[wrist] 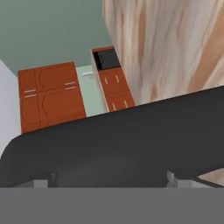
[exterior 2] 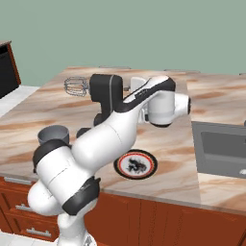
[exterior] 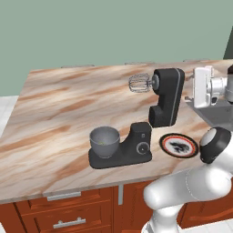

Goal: Add butter and sugar cubes to the stand mixer bowl and then turn on the stand mixer to begin making frosting.

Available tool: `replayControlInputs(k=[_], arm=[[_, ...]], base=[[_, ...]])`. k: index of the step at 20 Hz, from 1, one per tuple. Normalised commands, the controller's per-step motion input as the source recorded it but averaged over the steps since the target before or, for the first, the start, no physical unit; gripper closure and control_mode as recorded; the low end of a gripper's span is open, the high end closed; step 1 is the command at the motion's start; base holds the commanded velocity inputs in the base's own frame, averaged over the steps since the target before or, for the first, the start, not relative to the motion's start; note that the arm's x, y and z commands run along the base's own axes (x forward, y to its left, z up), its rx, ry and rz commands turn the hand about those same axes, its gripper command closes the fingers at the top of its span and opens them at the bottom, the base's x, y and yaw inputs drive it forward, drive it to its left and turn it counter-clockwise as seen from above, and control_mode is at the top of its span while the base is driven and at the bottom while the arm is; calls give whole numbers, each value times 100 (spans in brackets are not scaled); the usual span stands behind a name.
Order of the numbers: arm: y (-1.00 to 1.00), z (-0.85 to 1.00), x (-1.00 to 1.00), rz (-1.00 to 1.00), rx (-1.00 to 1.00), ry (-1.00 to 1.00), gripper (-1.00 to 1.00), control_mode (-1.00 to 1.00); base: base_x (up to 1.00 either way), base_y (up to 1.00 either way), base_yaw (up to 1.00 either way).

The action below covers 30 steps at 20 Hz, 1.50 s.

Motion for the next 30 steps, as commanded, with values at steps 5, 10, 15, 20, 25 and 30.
replayControlInputs(k=[5,10,15,20,25,30], arm=[[49,0,15,0,0,2,-100,-100],[65,0,7,0,0,2,-100,-100],[84,0,-1,0,-8,2,-100,-100],[99,0,0,0,-29,11,-100,-100],[100,-9,0,0,-45,23,-100,-100],[100,-40,0,0,-47,43,-100,-100]], base=[[0,0,0],[0,0,0],[0,0,0],[0,0,0],[0,0,0],[0,0,0]])
